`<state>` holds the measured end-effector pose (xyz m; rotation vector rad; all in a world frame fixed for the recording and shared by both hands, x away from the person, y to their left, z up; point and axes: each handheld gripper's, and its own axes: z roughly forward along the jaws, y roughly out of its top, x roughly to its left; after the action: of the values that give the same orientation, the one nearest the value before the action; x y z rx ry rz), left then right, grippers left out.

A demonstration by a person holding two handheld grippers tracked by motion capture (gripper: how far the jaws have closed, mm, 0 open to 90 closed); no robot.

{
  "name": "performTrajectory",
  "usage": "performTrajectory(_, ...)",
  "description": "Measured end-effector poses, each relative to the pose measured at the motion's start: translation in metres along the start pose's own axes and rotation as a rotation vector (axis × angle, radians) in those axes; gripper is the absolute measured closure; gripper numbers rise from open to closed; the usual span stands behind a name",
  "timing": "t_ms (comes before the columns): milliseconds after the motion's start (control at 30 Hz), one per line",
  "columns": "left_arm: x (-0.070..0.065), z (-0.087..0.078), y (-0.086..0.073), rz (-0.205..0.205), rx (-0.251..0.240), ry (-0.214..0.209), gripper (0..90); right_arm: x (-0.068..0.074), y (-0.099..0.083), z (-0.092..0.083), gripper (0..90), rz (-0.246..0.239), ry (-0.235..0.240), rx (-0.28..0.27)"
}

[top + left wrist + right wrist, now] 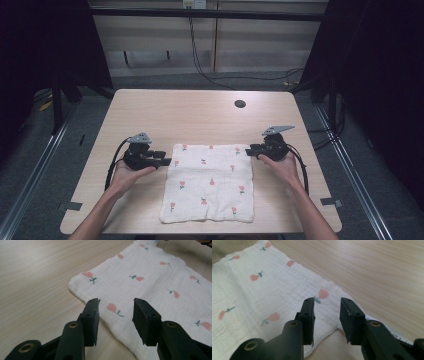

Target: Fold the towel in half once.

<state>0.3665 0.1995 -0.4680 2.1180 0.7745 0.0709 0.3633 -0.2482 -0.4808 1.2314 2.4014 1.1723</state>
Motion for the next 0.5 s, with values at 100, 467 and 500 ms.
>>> performTrajectory(100,0.003,0.001,0.009,0.008,-0.012,-0.013,55.1,-0.008,0.006,0.007,61.7,0.001,-0.020,0.017)
performTrajectory(467,0.036,0.027,0.013,-0.075,-0.003,0.043,53.8,-0.024,0.015,0.034,62.0,-0.008,-0.046,0.082)
performTrajectory(500,0.039,0.027,0.013,-0.079,-0.008,0.049,53.4,-0.025,0.014,0.036,63.0,-0.010,-0.046,0.082)
